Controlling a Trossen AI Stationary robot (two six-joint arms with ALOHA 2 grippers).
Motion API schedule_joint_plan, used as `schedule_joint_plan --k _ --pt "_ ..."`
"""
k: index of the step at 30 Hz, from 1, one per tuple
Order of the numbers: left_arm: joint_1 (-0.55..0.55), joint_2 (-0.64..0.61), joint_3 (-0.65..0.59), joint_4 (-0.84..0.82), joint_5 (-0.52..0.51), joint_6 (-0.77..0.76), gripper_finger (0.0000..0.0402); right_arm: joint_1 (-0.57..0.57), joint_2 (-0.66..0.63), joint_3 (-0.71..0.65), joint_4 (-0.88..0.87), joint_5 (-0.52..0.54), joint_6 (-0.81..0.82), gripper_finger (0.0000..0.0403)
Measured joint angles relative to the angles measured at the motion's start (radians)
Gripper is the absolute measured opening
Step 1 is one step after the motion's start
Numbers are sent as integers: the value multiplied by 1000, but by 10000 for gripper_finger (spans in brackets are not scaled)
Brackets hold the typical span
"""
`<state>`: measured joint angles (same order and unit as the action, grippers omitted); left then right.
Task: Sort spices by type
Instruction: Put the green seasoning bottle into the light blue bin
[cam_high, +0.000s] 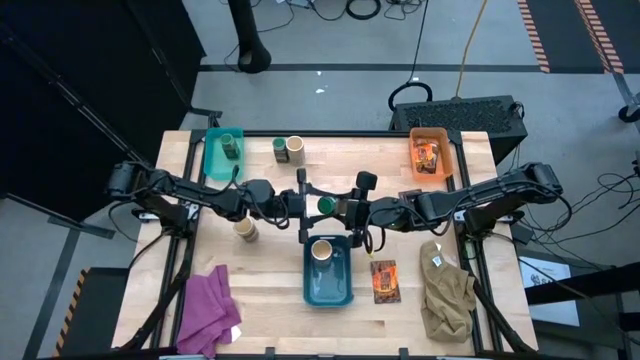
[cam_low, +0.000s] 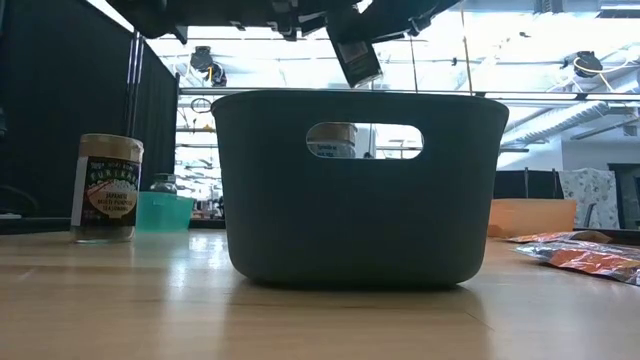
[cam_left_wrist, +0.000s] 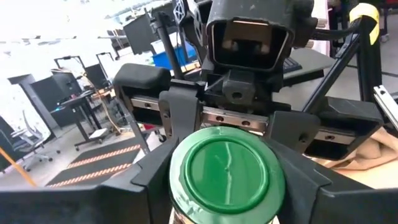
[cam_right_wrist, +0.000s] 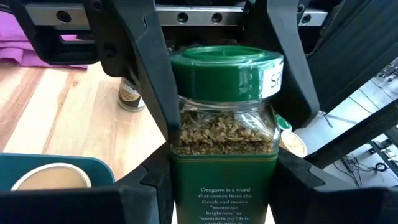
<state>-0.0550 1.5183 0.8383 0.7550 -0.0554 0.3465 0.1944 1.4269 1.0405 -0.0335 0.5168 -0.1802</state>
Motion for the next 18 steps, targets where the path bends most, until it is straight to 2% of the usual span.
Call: schedule_joint_plan --k 2,7,10,13,18 --pt "-1 0 0 -1 -23 -1 204 0 0 0 0 -1 4 181" --pt "0 -15 1 -17 -122 -46 204 -2 0 1 10 18 20 285" --pt "0 -39 0 -72 -162 -53 204 -1 -5 1 5 13 24 327" --pt "-2 -69 1 -138 -228 -69 204 -1 -17 1 -1 18 21 345" --pt "-2 -158 0 -293 -385 -178 204 -7 -59 1 -23 46 19 346"
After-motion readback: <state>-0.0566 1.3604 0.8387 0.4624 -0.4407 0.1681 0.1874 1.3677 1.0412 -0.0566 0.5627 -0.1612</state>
